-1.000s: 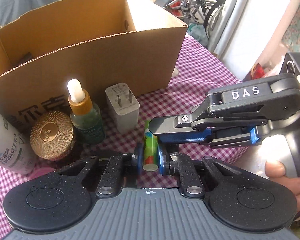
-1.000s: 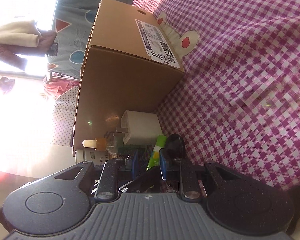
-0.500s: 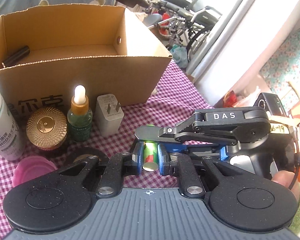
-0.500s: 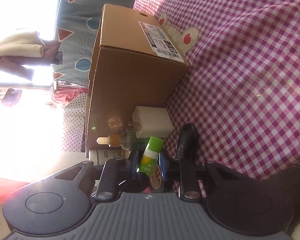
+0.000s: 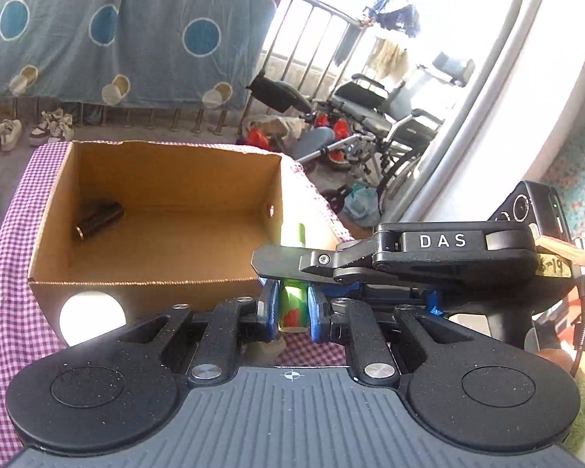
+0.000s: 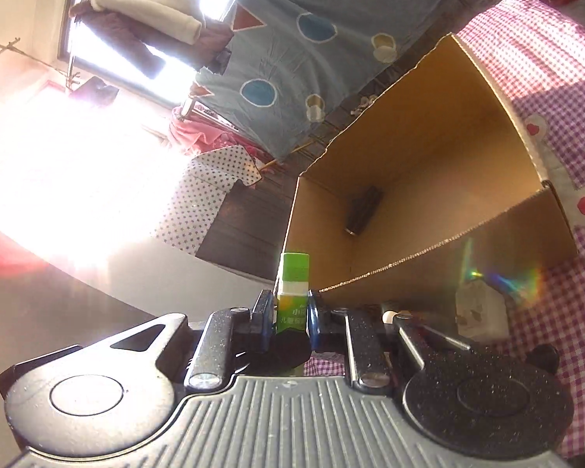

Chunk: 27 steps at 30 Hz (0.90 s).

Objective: Organize rigid objects
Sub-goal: 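Carry the glue stick into the box and open the right gripper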

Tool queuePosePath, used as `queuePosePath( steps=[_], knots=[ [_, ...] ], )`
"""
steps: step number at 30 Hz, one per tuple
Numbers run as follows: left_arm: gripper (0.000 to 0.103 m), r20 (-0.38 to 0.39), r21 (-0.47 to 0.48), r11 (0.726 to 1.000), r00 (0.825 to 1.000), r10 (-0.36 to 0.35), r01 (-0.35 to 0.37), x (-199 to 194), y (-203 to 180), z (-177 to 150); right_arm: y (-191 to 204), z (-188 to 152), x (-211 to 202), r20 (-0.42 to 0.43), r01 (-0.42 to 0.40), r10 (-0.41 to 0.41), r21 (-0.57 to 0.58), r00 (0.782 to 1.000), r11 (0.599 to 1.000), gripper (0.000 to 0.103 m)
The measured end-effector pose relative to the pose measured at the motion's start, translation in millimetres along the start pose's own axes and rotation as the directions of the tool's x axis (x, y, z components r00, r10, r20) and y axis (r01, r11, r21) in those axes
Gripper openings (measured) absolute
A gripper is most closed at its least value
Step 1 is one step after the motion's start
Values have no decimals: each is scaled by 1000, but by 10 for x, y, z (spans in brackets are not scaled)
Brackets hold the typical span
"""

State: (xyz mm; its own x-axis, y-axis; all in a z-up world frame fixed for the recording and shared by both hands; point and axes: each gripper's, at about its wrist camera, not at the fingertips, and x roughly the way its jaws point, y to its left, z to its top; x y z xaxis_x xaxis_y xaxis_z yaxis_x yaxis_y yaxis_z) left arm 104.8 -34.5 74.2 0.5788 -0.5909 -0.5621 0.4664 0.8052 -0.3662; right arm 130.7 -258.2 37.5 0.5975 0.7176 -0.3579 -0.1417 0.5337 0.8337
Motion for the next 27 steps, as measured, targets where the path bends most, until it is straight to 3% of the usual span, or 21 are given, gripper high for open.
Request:
queuePosePath(
  steps=[5,9,13,16,20,22,25,27],
  knots=[
    [15,-25,-55,995,996,81,-83,244,343,326,198,428,613,-107,41,-47,-59,993,997,19],
    [15,-94,-71,983,982,163,-170,556,585,483,104,732,1217,-239,96,-105,-46,965,994,19],
    [15,-159,-63,968,960,231,-243,822,795,521,-113,944,1732,-373,151,-148,-19,916,988,19],
    [16,-205,-35,955,937,282,-295,882,889,505,-273,1026,2059,-464,199,-187,-22,866,980,19],
    [17,-181,-30,950,936,301,-311,778,909,508,-407,1009,2416,-543,290,-292,-93,787,953,20],
    [17,-171,-36,950,938,302,-312,713,907,509,-416,977,2524,-559,302,-322,-132,764,944,21],
    [18,-148,-35,947,939,310,-318,614,882,518,-365,979,2580,-541,313,-355,-172,762,934,25],
    [19,-132,-39,949,943,306,-313,516,859,503,-315,1016,2542,-528,312,-352,-166,773,935,45]
  ],
)
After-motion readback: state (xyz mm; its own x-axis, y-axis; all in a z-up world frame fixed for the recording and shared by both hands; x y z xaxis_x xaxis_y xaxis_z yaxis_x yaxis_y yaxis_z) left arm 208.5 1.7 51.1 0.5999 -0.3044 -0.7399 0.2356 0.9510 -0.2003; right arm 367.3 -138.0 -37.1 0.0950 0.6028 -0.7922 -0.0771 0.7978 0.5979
